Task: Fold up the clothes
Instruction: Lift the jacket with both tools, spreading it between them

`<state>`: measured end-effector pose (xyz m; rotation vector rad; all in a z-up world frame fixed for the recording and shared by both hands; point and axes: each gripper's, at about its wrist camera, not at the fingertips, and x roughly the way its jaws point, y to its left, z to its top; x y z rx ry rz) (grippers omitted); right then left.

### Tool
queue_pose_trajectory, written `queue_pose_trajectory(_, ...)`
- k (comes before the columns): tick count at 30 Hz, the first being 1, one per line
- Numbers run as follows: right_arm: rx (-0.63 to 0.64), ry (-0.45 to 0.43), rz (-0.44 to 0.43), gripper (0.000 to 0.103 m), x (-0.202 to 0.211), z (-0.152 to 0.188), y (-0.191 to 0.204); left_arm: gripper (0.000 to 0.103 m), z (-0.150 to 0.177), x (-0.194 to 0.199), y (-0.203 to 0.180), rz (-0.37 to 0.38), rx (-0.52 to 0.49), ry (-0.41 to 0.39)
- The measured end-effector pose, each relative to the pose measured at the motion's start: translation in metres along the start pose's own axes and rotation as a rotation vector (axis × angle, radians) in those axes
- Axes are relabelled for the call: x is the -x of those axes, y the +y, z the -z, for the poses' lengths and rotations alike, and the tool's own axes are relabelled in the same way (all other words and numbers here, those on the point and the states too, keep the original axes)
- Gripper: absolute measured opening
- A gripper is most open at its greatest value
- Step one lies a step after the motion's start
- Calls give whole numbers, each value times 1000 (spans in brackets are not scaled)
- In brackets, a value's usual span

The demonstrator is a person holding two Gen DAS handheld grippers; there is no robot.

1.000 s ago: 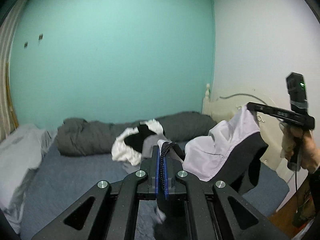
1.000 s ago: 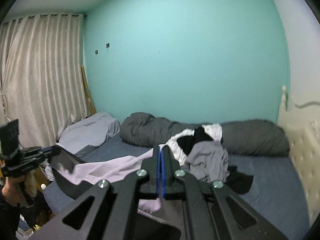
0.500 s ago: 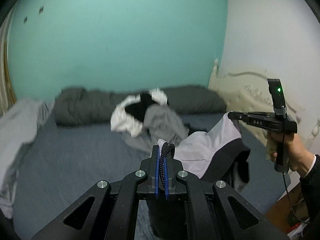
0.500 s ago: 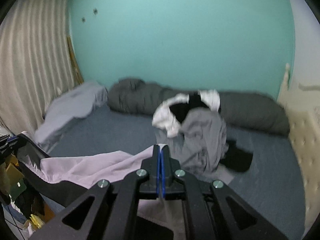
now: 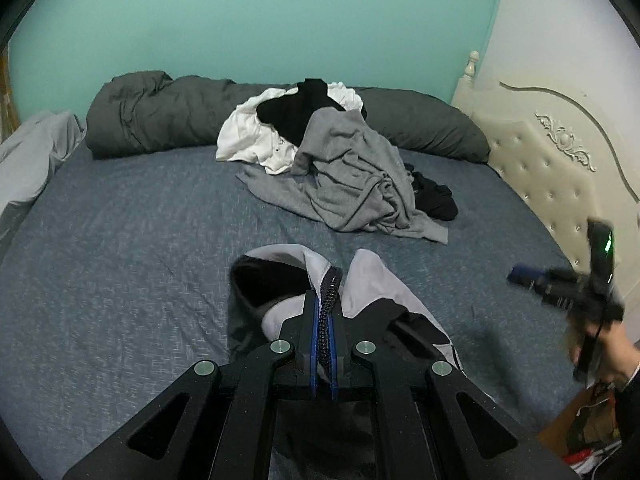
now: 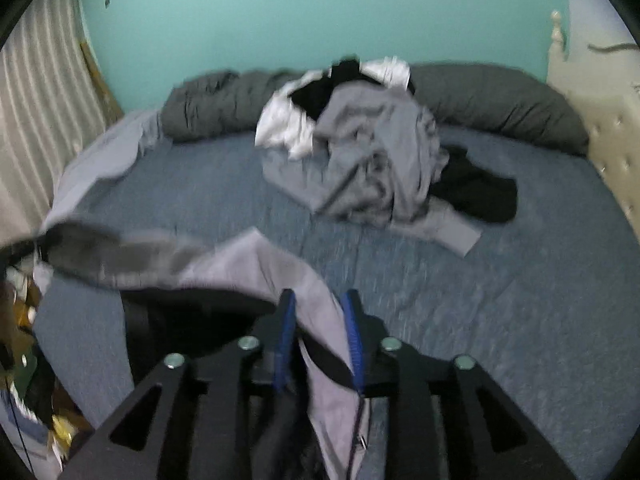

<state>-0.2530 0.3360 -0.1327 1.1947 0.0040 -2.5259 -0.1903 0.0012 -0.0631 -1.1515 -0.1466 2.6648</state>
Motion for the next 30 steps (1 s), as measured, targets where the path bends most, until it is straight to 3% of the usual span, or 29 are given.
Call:
queue_pose_trajectory(5,6,97,-36,54,-63,30,1,4,0,-3,5,11,6,-24)
queue_pose_trajectory(9,26,149,-59,55,-111,41,12,4,0,-1,13,27,17,-42)
queue_pose_trajectory(14,148,199,-69,55,-155,43,31,4,0,-3,20,46,21,-60)
queue_pose_trajectory(18,213,224,-34,55,-179,42,38,4,-1,-4,25,63,27,-75)
queue_pose_trajectory(19,213,231,-26,53,-183,42,38,4,-1,-4,26,63,27,-79)
queue_pose_trajectory(21,203,239,-14,20,-186,41,35,4,-1,-4,29,57,25,-85)
queue_pose_trajectory(23,193,191,-2,8,-162,32,33,4,0,-3,32,52,26,-84)
queue_pose_trajectory(30,157,24,39,4,-81,-1,28,3,-5,22,44,32,78,-114)
